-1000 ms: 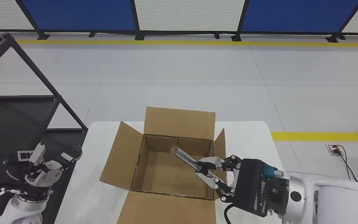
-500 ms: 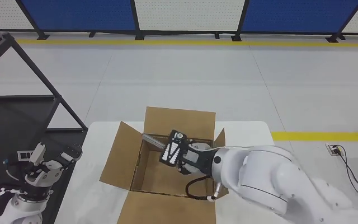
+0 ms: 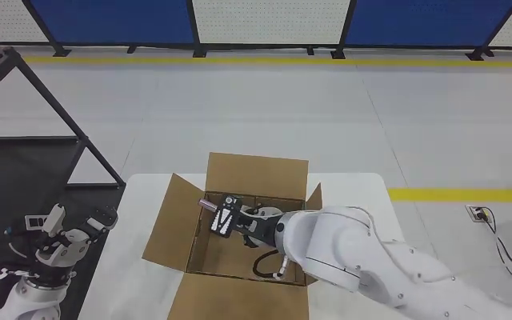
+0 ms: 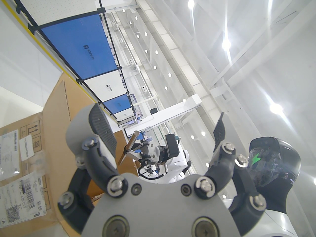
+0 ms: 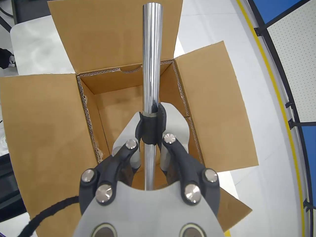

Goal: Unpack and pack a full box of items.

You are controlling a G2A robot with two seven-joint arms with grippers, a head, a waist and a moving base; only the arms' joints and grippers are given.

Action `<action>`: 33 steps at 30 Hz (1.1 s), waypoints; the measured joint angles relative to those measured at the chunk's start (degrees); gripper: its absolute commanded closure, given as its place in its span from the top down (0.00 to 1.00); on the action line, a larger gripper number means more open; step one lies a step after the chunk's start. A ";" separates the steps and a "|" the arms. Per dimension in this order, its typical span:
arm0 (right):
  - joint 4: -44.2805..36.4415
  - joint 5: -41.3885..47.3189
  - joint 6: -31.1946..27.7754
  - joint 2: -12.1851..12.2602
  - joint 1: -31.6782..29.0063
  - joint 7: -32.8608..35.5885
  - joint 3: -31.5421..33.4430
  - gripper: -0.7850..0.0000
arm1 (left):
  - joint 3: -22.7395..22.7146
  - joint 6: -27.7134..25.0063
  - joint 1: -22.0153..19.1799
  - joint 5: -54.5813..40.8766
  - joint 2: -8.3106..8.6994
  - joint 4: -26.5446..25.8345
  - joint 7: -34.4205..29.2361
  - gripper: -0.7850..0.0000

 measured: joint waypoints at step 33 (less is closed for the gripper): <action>40.13 -2.28 -17.59 -23.81 11.56 10.10 -17.98 0.00 | 0.00 0.00 0.00 0.00 0.00 0.00 0.00 1.00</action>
